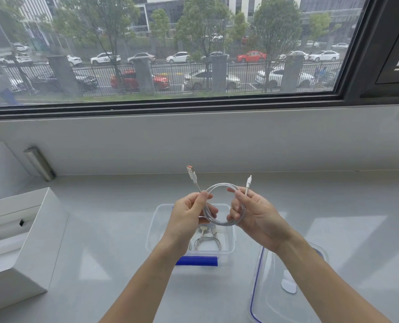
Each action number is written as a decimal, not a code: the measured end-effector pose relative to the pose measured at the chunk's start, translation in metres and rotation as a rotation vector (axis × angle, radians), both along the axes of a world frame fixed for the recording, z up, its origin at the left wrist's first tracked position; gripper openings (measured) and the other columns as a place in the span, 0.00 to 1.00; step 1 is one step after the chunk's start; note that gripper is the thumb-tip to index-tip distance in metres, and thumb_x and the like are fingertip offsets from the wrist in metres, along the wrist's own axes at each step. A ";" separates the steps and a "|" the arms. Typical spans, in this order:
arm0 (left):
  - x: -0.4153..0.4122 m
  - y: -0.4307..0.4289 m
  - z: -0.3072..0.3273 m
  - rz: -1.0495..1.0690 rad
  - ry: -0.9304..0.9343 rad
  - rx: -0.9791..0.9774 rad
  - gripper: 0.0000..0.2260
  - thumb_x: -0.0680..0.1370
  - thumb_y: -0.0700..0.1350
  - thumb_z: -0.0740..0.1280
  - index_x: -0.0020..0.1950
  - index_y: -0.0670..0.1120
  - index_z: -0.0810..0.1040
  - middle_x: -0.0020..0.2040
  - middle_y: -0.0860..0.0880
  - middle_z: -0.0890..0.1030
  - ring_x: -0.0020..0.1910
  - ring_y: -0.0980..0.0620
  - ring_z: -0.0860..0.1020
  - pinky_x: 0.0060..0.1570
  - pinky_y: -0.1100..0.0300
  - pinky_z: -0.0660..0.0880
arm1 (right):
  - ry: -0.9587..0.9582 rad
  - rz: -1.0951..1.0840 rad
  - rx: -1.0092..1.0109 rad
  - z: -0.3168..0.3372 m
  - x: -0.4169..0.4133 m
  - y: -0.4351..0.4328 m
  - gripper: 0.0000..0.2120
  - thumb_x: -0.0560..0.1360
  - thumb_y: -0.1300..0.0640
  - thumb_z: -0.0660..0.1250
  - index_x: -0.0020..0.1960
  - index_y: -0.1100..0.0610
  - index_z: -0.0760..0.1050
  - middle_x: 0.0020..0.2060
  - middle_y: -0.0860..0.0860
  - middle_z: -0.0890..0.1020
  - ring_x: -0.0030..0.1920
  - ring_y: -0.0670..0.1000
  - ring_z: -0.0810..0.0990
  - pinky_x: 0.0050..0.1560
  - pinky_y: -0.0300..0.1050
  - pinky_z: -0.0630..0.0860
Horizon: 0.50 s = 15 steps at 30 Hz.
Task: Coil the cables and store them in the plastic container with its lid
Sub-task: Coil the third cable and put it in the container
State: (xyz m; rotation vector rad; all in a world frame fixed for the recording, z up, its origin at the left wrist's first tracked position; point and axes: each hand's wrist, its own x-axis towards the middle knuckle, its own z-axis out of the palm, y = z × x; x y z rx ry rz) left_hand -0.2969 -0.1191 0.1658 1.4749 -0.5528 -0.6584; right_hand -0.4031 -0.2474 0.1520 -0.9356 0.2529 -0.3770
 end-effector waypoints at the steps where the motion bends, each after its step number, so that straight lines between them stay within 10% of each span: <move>1: -0.001 -0.001 -0.001 0.039 -0.014 -0.017 0.13 0.80 0.48 0.60 0.51 0.41 0.79 0.38 0.43 0.82 0.38 0.47 0.80 0.42 0.54 0.79 | 0.005 0.001 -0.019 0.001 0.001 0.001 0.12 0.75 0.58 0.62 0.56 0.62 0.72 0.28 0.52 0.70 0.27 0.50 0.70 0.38 0.45 0.73; 15: 0.004 -0.002 0.002 0.170 0.260 -0.234 0.11 0.82 0.44 0.56 0.57 0.43 0.74 0.39 0.41 0.80 0.31 0.50 0.82 0.35 0.59 0.80 | 0.087 -0.109 -0.051 0.004 0.002 0.006 0.05 0.78 0.60 0.61 0.51 0.61 0.73 0.33 0.56 0.75 0.31 0.54 0.76 0.37 0.47 0.78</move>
